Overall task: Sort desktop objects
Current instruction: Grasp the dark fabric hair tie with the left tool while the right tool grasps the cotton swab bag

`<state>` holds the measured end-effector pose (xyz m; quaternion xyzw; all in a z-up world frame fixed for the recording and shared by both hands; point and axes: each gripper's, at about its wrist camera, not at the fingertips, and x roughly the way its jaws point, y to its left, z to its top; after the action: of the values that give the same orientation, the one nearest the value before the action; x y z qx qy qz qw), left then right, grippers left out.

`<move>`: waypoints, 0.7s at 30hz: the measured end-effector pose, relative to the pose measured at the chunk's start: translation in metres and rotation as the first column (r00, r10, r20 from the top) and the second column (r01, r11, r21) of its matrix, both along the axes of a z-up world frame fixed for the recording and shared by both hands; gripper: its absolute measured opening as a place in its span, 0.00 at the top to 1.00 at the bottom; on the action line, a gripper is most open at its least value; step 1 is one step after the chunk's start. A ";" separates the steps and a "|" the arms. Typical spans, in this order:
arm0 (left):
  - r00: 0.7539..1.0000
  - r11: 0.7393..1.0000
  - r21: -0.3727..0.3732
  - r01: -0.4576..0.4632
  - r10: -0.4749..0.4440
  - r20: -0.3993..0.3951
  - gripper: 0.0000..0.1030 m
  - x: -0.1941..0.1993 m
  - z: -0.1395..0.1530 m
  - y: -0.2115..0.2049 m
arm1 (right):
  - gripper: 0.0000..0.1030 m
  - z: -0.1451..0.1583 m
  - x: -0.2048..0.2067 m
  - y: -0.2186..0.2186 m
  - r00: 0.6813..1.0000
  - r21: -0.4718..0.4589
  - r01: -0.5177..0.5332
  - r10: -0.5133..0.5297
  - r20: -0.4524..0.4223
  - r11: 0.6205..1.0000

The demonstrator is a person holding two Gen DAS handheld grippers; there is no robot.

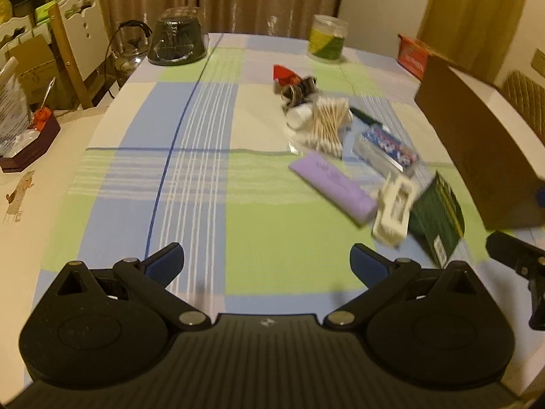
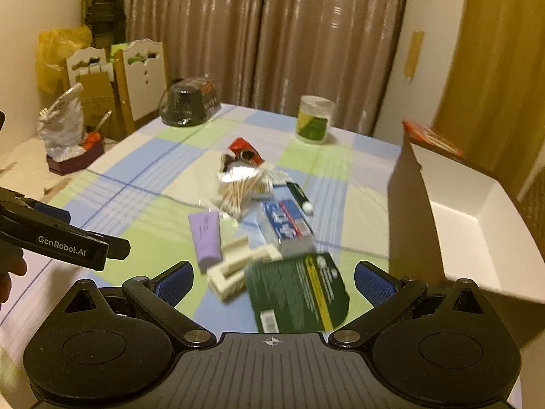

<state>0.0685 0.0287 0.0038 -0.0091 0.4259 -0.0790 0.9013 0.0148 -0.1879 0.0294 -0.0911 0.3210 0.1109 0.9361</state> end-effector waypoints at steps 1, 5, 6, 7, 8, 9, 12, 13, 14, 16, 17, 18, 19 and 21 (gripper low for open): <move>1.000 1.000 0.002 -0.008 0.008 0.006 0.01 0.004 0.002 -0.002 | 0.00 0.000 0.005 -0.002 1.000 0.000 -0.013 0.013 0.010 1.000; 0.999 0.999 0.008 -0.048 0.047 0.025 0.01 0.019 0.005 -0.008 | 0.00 0.000 0.023 -0.011 0.998 0.010 -0.044 0.044 0.038 0.999; 0.998 0.998 0.000 -0.055 0.055 0.028 0.01 0.023 0.006 -0.010 | 0.00 0.001 0.026 -0.014 0.998 0.012 -0.050 0.050 0.043 0.999; 0.998 0.998 -0.001 -0.056 0.056 0.033 0.01 0.027 0.007 -0.012 | 0.00 0.001 0.029 -0.016 0.997 0.013 -0.055 0.055 0.047 0.998; 0.998 0.999 0.005 -0.052 0.052 0.036 0.01 0.032 0.007 -0.014 | 0.00 0.001 0.033 -0.018 0.997 0.010 -0.059 0.058 0.047 0.998; 0.998 0.999 0.012 -0.048 0.048 0.039 0.01 0.036 0.007 -0.017 | 0.00 0.002 0.036 -0.020 0.997 0.012 -0.059 0.058 0.046 0.998; 0.999 0.999 0.037 -0.025 0.023 0.048 0.01 0.053 0.008 -0.023 | 0.00 0.002 0.044 -0.023 0.998 0.026 -0.049 0.047 0.042 0.998; 0.999 0.999 0.048 -0.011 0.008 0.052 0.01 0.060 0.009 -0.024 | 0.00 0.002 0.045 -0.023 0.998 0.026 -0.045 0.044 0.040 0.999; 0.998 0.998 0.059 0.003 -0.007 0.055 0.01 0.066 0.009 -0.025 | 0.00 0.002 0.047 -0.024 0.998 0.025 -0.041 0.041 0.038 0.999; 0.997 0.996 0.079 0.031 -0.036 0.061 0.03 0.080 0.010 -0.027 | 0.00 0.002 0.051 -0.023 0.999 0.020 -0.032 0.031 0.038 0.999; 0.997 0.996 0.078 0.045 -0.049 0.061 0.04 0.087 0.010 -0.027 | 0.00 0.001 0.053 -0.022 0.999 0.017 -0.024 0.023 0.037 1.000; 0.996 0.995 0.077 0.058 -0.063 0.061 0.05 0.094 0.010 -0.027 | 0.00 0.000 0.055 -0.020 0.999 0.014 -0.012 0.011 0.033 1.000; 0.995 0.995 0.075 0.072 -0.077 0.061 0.05 0.102 0.011 -0.027 | 0.00 -0.001 0.057 -0.018 1.000 0.012 0.000 -0.001 0.028 1.000; 0.992 0.992 0.072 0.106 -0.111 0.056 0.05 0.115 0.009 -0.027 | 0.00 -0.003 0.063 -0.016 1.000 0.016 0.023 -0.023 0.013 1.000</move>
<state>0.1838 0.0017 0.0124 0.0474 0.4012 -0.1135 0.9077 0.0782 -0.2036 0.0264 -0.0809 0.3151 0.1019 0.9401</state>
